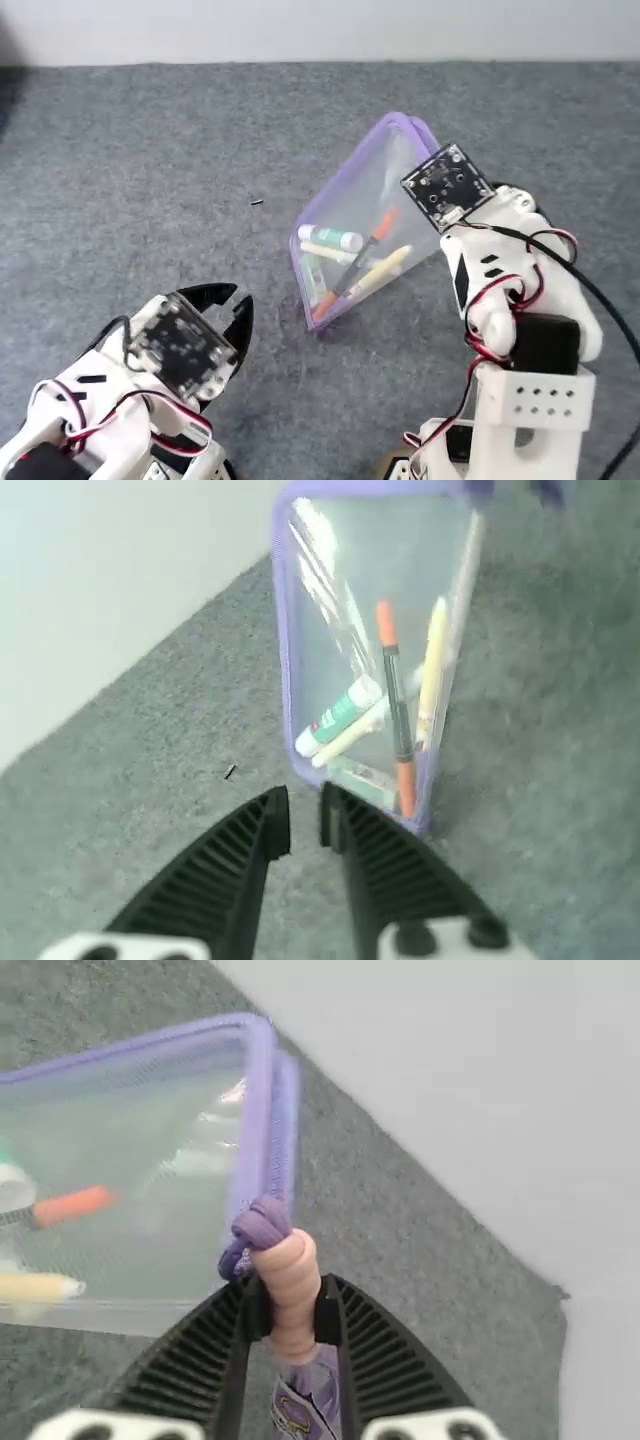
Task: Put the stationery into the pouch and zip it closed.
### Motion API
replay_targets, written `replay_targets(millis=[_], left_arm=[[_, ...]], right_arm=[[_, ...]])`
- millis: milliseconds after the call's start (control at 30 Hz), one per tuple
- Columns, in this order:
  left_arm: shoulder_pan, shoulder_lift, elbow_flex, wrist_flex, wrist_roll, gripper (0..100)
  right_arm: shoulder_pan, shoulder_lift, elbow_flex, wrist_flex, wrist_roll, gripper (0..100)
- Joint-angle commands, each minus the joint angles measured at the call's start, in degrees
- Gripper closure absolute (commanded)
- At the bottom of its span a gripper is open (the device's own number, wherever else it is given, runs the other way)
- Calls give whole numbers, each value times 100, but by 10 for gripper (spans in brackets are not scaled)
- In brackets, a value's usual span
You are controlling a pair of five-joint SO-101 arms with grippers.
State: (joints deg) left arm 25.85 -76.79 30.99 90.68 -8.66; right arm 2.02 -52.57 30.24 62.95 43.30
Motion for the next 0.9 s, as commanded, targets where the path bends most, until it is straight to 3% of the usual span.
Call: replay_targets(millis=[0, 367, 633, 867], left_arm=[[18, -18, -127, -211, 686, 893], [-2136, -18, 444, -193, 879, 891], [-3051, -18, 1411, -791, 897, 891], [-3077, -18, 2193, -1292, 897, 891]], right_arm=[[-57, -75, 299, -233, -105, 991], [-48, -22, 1600, -1288, -1143, 976], [-57, -22, 1785, -1253, -2752, 719], [-57, -84, 1767, -664, -3429, 820]])
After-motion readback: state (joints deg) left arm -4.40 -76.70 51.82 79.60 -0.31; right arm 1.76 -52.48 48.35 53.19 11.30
